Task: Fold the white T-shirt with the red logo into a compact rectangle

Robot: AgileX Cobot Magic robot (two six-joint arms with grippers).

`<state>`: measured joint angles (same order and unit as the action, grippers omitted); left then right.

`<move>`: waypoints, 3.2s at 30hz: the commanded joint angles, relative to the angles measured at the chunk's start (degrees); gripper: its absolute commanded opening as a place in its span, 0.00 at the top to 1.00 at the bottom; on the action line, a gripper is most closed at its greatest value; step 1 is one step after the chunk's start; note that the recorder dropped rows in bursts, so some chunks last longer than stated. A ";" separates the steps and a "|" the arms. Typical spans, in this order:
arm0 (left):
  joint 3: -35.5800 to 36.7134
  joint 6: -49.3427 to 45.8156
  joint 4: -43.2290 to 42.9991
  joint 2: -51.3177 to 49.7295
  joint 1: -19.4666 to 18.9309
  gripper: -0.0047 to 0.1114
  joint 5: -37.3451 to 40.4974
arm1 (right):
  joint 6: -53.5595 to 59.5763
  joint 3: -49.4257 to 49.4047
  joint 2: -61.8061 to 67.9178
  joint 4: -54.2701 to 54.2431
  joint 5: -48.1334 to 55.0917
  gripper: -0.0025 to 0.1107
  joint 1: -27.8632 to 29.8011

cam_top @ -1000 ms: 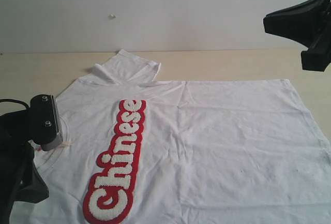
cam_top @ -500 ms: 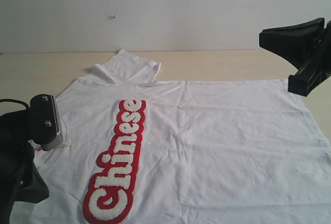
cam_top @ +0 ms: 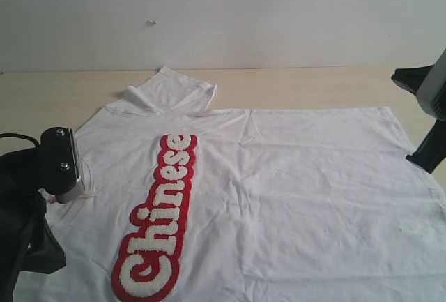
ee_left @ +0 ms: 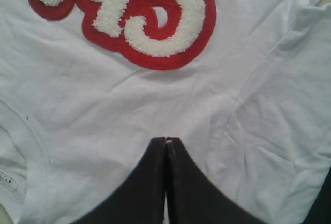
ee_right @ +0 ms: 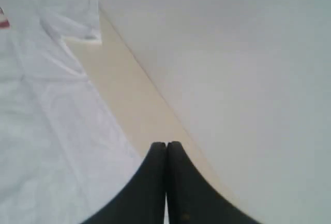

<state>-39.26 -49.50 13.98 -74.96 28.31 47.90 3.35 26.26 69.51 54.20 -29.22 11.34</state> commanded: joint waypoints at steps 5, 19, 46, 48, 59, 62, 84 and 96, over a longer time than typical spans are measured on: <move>-0.26 -0.20 0.41 -0.13 0.26 0.96 -0.38 | 13.52 3.47 -0.05 -8.13 27.82 0.98 -6.58; -0.26 -0.20 0.41 -0.13 0.26 0.96 -0.38 | 58.65 12.68 -0.05 -55.37 72.36 0.98 -19.22; -0.26 -0.20 0.41 -0.13 0.26 0.96 -0.38 | 61.07 25.13 13.66 -63.60 78.92 0.98 -19.36; -0.26 -0.20 0.41 -0.13 0.26 0.96 -0.38 | 61.07 25.64 15.36 -63.60 78.69 0.98 -19.36; -0.26 -0.20 0.78 -0.13 0.26 0.96 -8.58 | 59.84 25.78 19.58 -63.63 71.09 0.98 -19.36; -0.26 0.55 3.75 -0.13 0.26 0.96 -14.10 | 56.51 25.78 19.58 -63.89 69.33 0.98 -19.36; -0.26 2.42 21.79 -0.76 0.26 0.96 -17.57 | 56.39 25.78 19.58 -67.70 69.33 0.98 -19.36; -0.26 2.26 29.80 -0.76 0.26 0.96 -16.70 | 56.51 25.78 19.81 -67.44 69.05 0.98 -19.36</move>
<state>-39.26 -47.54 41.69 -75.62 28.31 31.34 59.82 51.56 89.09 -13.09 40.46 -7.92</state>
